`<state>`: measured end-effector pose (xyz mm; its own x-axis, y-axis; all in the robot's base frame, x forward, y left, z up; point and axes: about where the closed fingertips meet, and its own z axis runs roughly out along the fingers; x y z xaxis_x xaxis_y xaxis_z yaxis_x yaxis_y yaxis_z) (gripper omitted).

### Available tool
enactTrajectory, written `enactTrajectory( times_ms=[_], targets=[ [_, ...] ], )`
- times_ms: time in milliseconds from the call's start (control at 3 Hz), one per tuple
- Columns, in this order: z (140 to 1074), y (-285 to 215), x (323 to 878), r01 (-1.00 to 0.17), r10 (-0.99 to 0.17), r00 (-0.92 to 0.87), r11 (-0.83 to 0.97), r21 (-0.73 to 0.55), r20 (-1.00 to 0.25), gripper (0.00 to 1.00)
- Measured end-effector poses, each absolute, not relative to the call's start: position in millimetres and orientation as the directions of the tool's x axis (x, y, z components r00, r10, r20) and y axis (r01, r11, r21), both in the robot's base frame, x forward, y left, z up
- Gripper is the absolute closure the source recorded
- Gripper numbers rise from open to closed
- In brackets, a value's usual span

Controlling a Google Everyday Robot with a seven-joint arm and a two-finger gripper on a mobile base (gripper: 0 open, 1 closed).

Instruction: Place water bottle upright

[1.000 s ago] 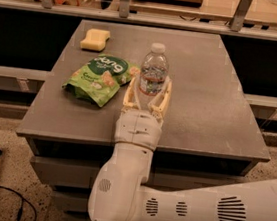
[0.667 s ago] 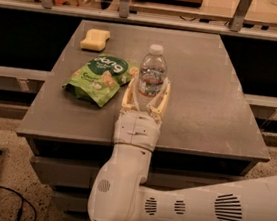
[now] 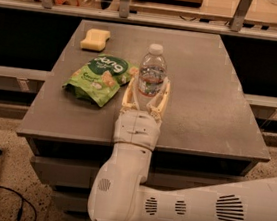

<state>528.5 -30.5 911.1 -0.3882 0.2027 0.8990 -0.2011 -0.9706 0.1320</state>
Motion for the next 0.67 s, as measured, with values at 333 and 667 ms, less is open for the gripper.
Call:
enactTrajectory(
  times_ms=[333, 667],
  targets=[
    [911.0, -30.4, 528.6, -0.201, 0.203, -0.388, -0.971, 0.132, 0.899, 0.36],
    [911.0, -30.4, 528.7, -0.201, 0.203, -0.388, -0.971, 0.132, 0.899, 0.13]
  ],
)
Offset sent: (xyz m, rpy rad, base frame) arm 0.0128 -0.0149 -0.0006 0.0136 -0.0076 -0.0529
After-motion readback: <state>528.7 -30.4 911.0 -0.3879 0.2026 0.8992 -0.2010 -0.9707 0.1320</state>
